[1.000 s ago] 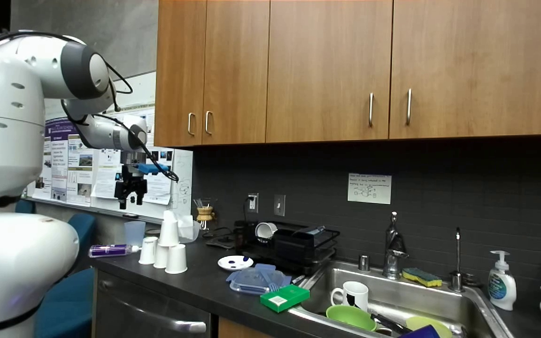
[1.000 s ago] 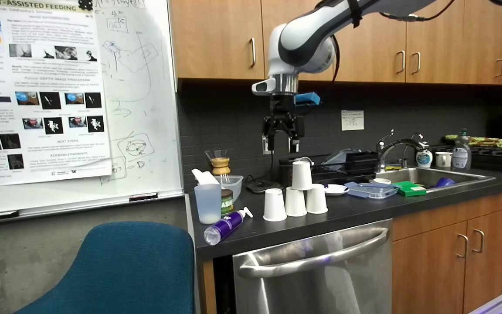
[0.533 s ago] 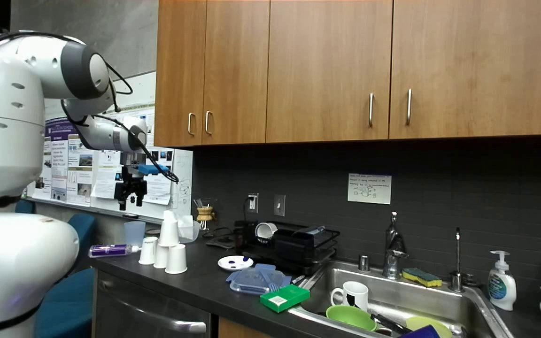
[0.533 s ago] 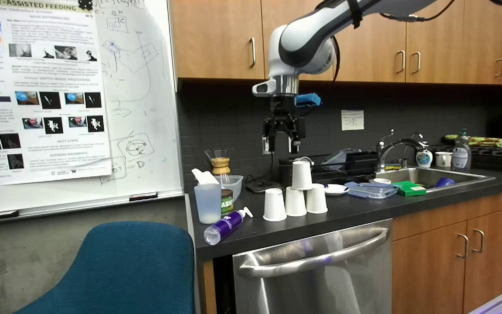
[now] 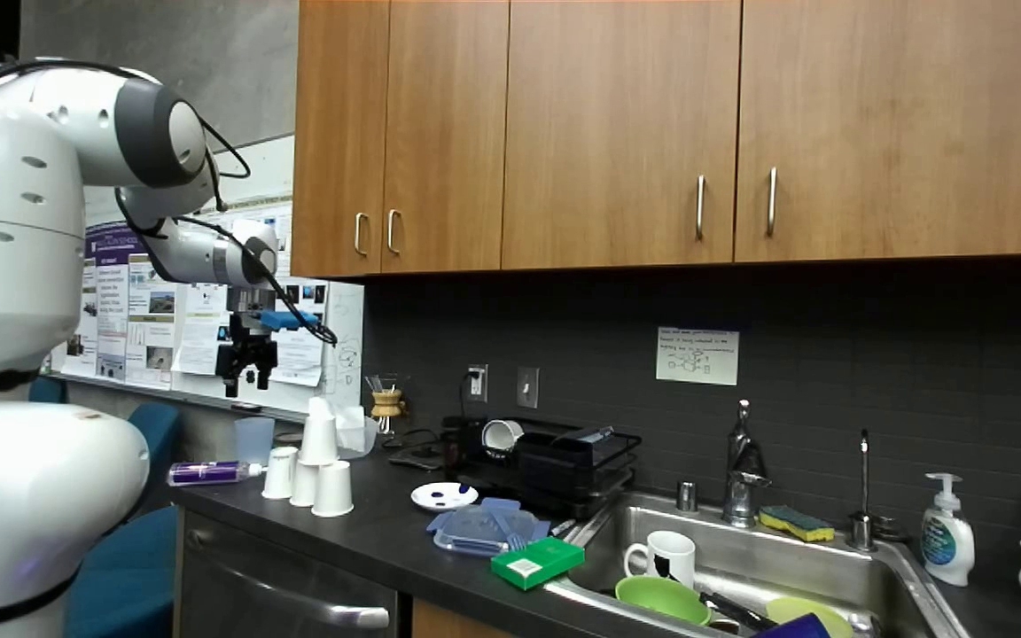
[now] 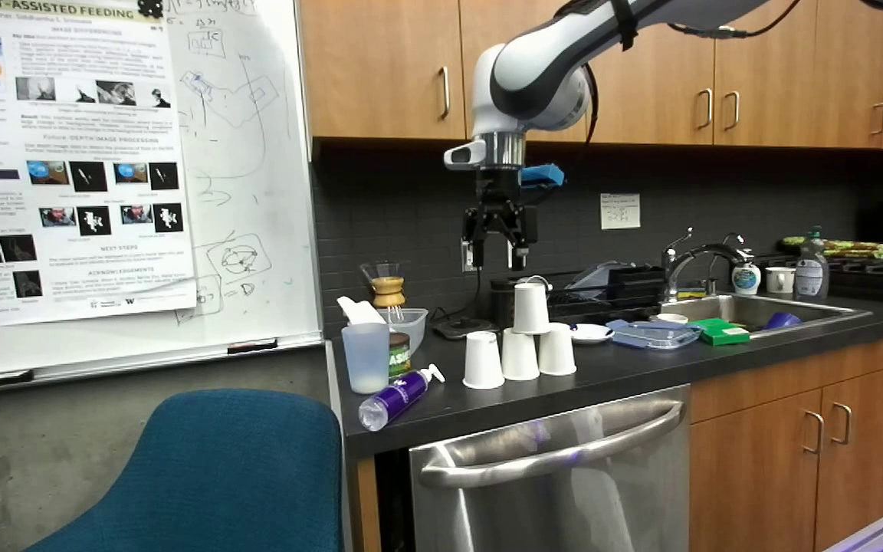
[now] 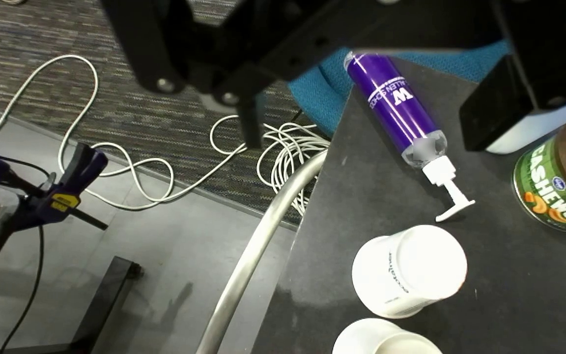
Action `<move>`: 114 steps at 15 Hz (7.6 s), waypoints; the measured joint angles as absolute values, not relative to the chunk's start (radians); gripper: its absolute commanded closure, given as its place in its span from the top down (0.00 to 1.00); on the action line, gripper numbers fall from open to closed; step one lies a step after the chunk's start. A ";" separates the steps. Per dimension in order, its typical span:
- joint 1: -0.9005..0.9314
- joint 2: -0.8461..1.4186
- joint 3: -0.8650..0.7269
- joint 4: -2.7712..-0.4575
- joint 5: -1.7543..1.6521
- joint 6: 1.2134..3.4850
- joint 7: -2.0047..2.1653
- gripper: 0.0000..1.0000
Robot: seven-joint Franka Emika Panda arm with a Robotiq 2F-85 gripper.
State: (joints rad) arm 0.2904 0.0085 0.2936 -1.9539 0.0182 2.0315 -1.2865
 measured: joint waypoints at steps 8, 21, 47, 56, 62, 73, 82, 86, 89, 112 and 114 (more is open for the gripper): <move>0.291 0.010 0.294 -1.952 0.020 2.032 -1.282 1.00; 0.298 0.083 0.302 -1.698 -0.004 1.897 -1.267 1.00; 0.275 0.354 0.300 -1.443 -0.009 1.925 -1.332 1.00; 0.260 0.422 0.298 -1.399 -0.007 1.924 -1.332 1.00; 0.248 0.457 0.297 -1.374 0.014 1.924 -1.333 1.00; 0.214 0.495 0.297 -1.390 0.046 1.936 -1.370 1.00; 0.203 0.495 0.295 -1.429 -0.023 1.867 -1.474 1.00; 0.219 0.488 0.290 -1.427 -0.133 1.767 -1.530 1.00; 0.230 0.483 0.285 -1.427 -0.183 1.735 -1.549 1.00; 0.235 0.517 0.279 -1.377 -0.115 1.744 -1.505 1.00; 0.235 0.525 0.279 -1.377 -0.114 1.749 -1.499 1.00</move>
State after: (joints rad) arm 0.2353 0.5251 0.2789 -1.3769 -0.1138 1.7490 -1.4988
